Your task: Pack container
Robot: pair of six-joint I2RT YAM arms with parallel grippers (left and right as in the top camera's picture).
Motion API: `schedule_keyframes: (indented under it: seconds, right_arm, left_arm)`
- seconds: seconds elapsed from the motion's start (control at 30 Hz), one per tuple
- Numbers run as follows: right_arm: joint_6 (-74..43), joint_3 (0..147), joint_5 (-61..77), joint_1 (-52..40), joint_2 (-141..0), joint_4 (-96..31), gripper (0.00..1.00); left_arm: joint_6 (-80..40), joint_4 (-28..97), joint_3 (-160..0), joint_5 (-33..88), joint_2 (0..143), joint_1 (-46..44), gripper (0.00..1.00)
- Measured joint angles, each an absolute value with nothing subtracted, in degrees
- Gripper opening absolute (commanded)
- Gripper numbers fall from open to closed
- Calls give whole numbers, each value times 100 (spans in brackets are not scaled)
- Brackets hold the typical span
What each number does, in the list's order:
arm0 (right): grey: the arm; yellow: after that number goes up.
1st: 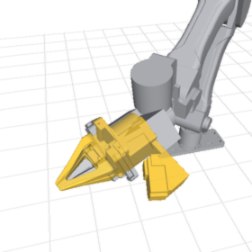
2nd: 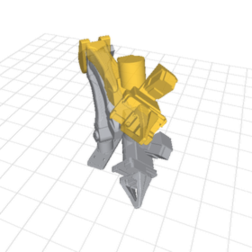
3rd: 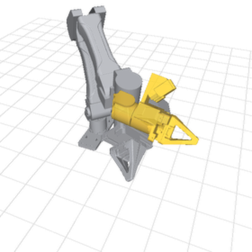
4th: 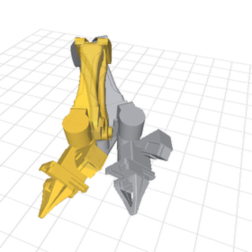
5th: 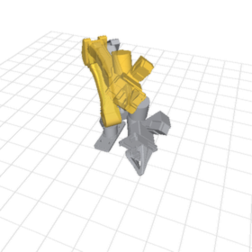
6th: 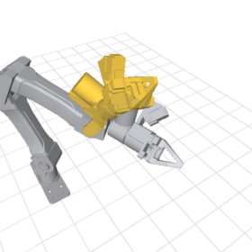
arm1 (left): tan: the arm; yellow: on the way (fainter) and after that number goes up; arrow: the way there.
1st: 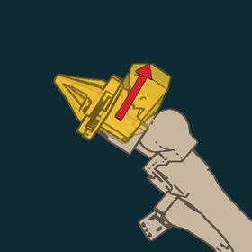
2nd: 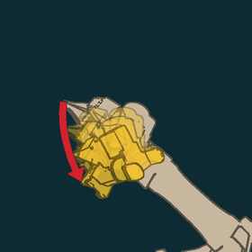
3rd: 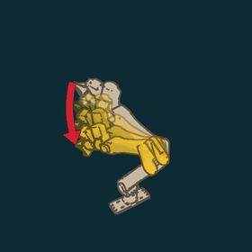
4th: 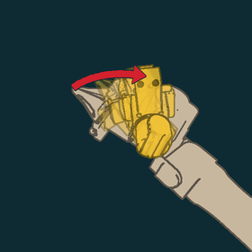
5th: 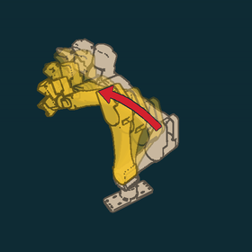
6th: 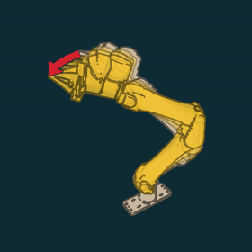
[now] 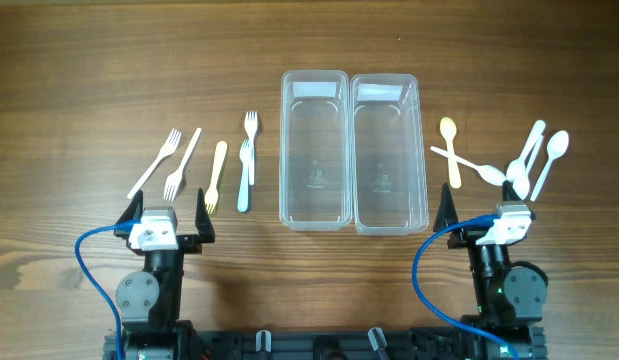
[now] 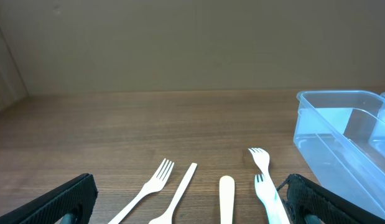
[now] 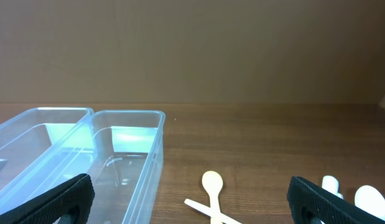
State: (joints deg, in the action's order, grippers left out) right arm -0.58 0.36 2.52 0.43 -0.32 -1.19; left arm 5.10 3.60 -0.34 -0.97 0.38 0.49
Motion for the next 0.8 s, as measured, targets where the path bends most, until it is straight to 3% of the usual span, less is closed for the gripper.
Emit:
schedule_keyframes:
  seconds: [0.3, 0.8]
  right_arm:
    - [-904, 36, -923, 237, -198, 102, 100]
    - [-1048, 36, -1103, 237, -200, 104, 100]
  left_arm:
    - [-746, 683, -165, -143, 56, -178, 100]
    - [-980, 687, -167, -145, 58, -178, 100]
